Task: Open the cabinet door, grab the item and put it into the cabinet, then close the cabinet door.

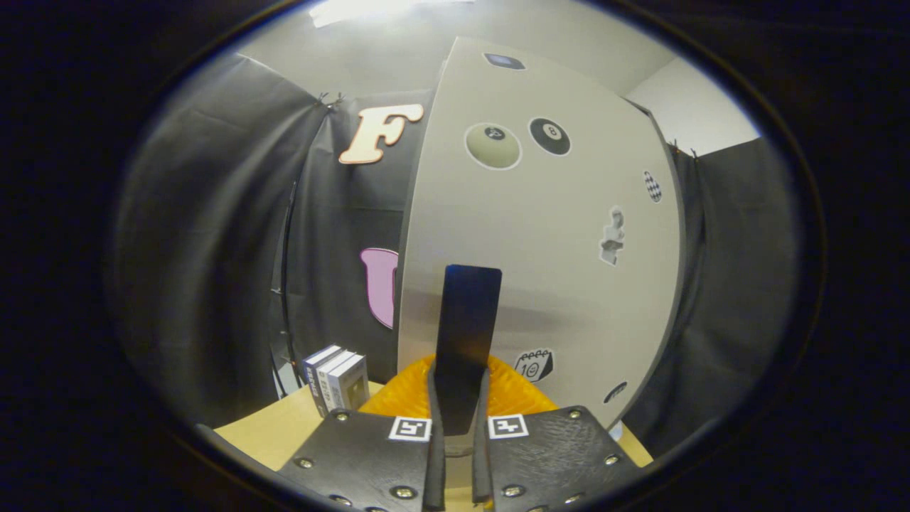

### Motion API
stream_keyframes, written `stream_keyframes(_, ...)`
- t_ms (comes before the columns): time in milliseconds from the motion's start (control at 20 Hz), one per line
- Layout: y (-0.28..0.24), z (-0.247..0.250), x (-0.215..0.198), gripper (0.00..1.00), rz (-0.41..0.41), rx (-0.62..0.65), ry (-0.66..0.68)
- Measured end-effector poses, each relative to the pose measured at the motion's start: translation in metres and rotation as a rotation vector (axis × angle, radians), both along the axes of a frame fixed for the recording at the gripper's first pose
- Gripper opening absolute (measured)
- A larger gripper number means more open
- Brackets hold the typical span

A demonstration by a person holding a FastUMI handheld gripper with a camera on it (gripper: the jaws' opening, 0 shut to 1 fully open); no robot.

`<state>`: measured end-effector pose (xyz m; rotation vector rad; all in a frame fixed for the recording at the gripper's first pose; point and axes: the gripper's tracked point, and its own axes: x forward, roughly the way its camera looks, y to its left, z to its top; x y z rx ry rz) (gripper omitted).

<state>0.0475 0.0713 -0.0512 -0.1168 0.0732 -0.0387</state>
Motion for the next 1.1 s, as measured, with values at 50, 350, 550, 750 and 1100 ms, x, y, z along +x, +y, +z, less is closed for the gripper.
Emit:
stream_keyframes(50, -0.003, 0.001, -0.006, 0.15, -0.002, 0.003, 0.001)
stream_keyframes(350, -0.023, 0.005, -0.043, 0.15, -0.015, 0.013, 0.014)
stream_keyframes(550, -0.038, 0.009, -0.066, 0.15, -0.032, 0.025, 0.025)
stream_keyframes(750, -0.055, 0.012, -0.088, 0.15, -0.064, 0.029, 0.034)
stream_keyframes(1100, -0.090, 0.017, -0.124, 0.14, -0.146, 0.029, 0.050)
